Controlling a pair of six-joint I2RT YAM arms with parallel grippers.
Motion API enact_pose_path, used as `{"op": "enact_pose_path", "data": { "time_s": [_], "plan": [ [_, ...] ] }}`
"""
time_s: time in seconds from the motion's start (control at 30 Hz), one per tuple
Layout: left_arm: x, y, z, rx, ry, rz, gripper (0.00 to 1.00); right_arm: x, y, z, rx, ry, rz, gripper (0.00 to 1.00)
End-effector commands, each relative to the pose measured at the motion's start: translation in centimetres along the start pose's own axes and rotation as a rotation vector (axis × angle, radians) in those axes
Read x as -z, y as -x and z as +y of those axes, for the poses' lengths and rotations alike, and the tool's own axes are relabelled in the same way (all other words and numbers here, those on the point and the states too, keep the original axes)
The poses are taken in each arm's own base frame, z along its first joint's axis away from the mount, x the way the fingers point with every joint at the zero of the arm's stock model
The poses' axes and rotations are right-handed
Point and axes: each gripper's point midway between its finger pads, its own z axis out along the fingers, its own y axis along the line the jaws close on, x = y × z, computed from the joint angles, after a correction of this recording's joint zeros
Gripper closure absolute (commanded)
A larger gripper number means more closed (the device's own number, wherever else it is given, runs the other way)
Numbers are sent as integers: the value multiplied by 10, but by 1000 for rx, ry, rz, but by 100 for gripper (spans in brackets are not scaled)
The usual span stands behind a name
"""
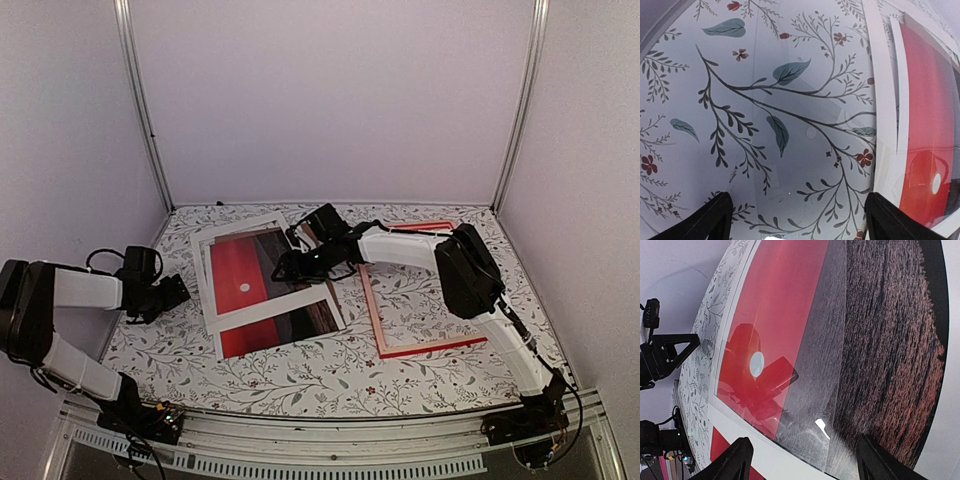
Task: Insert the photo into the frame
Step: Pick up the glass panel from the mat board.
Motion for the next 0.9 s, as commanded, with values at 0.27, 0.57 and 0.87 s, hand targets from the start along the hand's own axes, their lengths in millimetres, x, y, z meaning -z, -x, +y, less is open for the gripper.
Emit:
{"op": "enact_pose_path", "data": {
  "time_s": [0.27,0.57,0.87],
  "plan": [
    [0,-27,-19,74,-185,66,15,-21,-26,2,-125,59,83,35],
    [5,-30,-23,76,-229,54,19,-13,-26,10,-174,92,64,42],
    [10,-29,-27,57,-249,41,19,17,-18,16,-229,156,20,53]
  ]
}}
